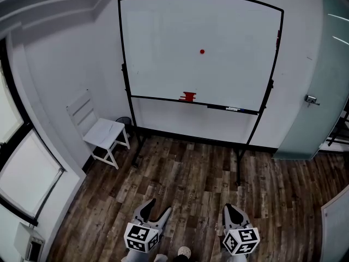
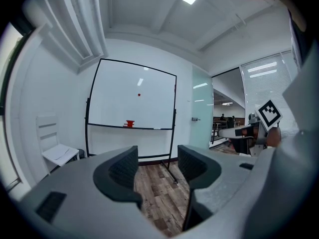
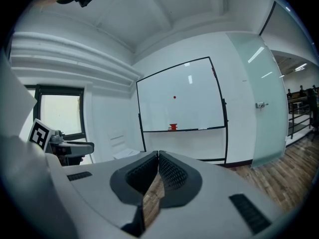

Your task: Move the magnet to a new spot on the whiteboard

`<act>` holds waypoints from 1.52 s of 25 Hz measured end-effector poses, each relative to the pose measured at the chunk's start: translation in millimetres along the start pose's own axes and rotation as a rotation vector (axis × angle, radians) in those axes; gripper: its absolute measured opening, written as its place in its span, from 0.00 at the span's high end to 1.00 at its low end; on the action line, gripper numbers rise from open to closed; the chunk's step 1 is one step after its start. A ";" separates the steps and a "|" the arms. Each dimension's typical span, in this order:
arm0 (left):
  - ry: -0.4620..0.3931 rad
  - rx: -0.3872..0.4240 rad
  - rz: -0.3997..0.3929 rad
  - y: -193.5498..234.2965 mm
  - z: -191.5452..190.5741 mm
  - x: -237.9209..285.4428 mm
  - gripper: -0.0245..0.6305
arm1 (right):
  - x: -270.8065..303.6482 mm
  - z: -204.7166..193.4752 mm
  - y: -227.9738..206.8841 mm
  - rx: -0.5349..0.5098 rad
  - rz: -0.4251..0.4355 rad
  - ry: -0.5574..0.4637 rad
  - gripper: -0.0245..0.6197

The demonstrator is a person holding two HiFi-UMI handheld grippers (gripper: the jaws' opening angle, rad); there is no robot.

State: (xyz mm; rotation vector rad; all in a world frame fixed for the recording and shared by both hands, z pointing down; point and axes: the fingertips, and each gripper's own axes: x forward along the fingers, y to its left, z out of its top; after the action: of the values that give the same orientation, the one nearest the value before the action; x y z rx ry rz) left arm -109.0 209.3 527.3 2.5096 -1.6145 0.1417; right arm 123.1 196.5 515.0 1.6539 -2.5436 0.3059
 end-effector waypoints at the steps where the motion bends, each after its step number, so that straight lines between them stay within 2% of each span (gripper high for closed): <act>1: 0.000 -0.001 0.003 1.3 0.6 5.0 0.59 | 4.4 0.8 -3.0 0.001 0.002 0.001 0.92; 12: -0.012 0.001 0.032 9.5 6.8 53.2 0.59 | 43.8 12.9 -39.1 -0.009 0.025 -0.005 0.92; 19: -0.008 -0.015 0.050 12.5 1.2 64.7 0.59 | 54.7 14.3 -41.9 -0.008 0.048 -0.013 0.92; 25: -0.006 -0.023 0.037 17.2 0.6 81.2 0.59 | 62.2 9.5 -50.3 0.009 0.030 -0.004 0.92; 31: -0.008 -0.014 0.011 26.4 5.5 115.6 0.59 | 88.2 16.5 -68.4 0.010 0.005 -0.016 0.92; 38: -0.022 0.006 -0.001 56.4 27.2 174.7 0.59 | 142.8 43.7 -86.4 0.007 0.011 -0.042 0.92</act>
State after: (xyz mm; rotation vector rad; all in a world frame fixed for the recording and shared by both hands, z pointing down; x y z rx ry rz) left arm -88.0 25.0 533.3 2.5253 -1.6230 0.1200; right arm 145.0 25.5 508.9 1.6666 -2.5853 0.2847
